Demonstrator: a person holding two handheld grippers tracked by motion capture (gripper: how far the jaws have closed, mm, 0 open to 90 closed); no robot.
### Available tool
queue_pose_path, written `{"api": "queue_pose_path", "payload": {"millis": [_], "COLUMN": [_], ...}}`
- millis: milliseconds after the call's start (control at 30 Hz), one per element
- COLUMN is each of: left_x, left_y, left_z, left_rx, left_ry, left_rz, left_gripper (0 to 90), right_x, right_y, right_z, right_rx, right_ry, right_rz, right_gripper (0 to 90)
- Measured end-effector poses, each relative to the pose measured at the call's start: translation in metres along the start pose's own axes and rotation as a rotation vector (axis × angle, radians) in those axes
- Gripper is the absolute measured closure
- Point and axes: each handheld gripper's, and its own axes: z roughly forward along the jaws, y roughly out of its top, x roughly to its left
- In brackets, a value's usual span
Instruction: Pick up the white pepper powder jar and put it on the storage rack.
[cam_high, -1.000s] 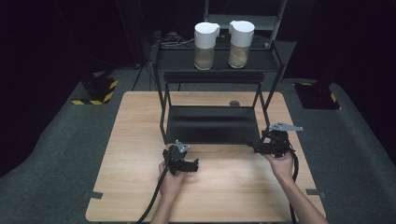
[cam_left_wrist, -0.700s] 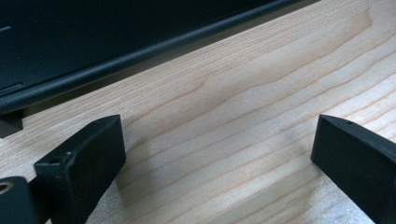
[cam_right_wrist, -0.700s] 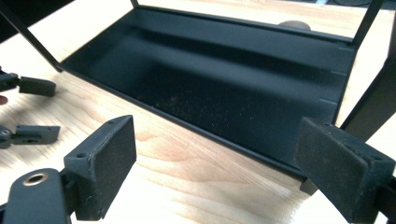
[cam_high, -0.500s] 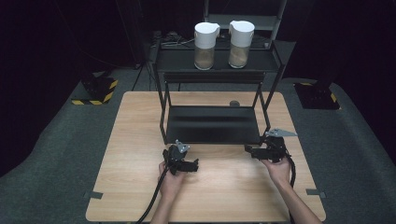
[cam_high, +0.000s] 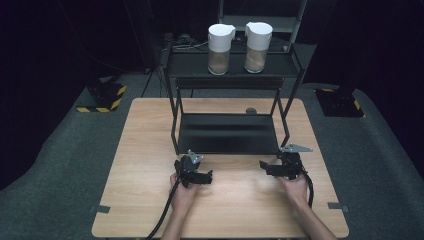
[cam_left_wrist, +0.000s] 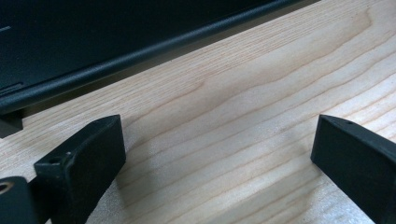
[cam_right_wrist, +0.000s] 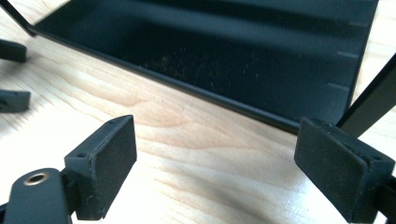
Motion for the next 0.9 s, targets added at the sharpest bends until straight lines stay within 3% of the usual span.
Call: {"api": "queue_pose_path", "payload": {"millis": [533, 700, 900], "left_x": [0.000, 0.000, 0.000], "left_y": [0.000, 0.000, 0.000], "left_z": [0.000, 0.000, 0.000], "left_rx": [0.000, 0.000, 0.000], "left_ry": [0.000, 0.001, 0.001], "left_rz": [0.001, 0.001, 0.001], "left_gripper": [3.0, 3.0, 2.9], "right_x": [0.016, 0.029, 0.029], "right_y": [-0.013, -0.020, -0.019], "right_z": [0.021, 0.025, 0.025], "right_rx": [0.084, 0.081, 0.083], "right_ry": [-0.059, -0.100, -0.099], "right_rz": [-0.036, -0.102, -0.101], "right_gripper": [11.2, 9.4, 8.9]}}
